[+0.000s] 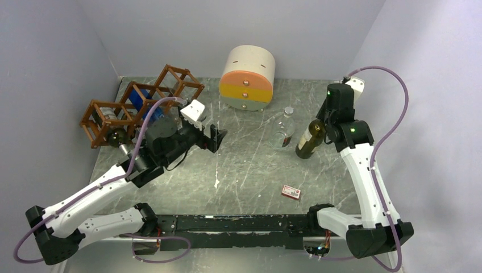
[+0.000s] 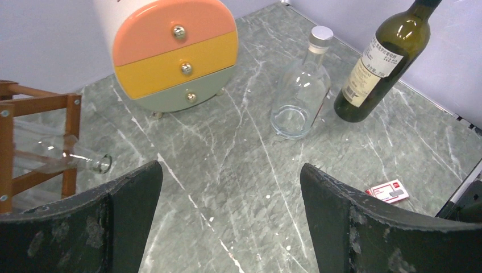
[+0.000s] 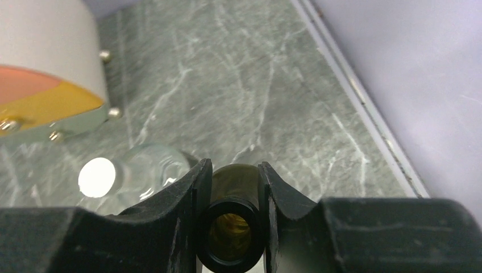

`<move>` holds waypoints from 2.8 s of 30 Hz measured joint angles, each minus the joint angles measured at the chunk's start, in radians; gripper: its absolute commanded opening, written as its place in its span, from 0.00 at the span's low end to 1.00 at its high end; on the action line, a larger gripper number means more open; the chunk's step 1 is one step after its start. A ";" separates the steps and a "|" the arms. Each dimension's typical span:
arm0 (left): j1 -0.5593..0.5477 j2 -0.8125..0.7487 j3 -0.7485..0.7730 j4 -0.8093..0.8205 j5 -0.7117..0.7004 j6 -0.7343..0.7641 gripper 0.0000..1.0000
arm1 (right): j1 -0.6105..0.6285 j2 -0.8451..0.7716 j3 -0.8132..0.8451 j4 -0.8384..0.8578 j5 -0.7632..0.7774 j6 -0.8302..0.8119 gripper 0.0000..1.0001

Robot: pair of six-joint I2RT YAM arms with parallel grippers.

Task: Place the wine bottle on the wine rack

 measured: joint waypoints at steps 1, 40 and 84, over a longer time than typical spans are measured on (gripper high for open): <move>0.000 0.013 -0.005 0.017 0.006 -0.002 0.95 | 0.000 -0.007 0.007 -0.010 -0.034 -0.001 0.00; 0.041 0.333 -0.357 0.582 0.497 -0.126 0.95 | 0.304 0.120 -0.027 0.217 -0.822 0.005 0.00; 0.080 0.417 -0.368 0.745 0.807 -0.102 0.07 | 0.306 0.066 0.023 0.259 -1.089 -0.045 0.51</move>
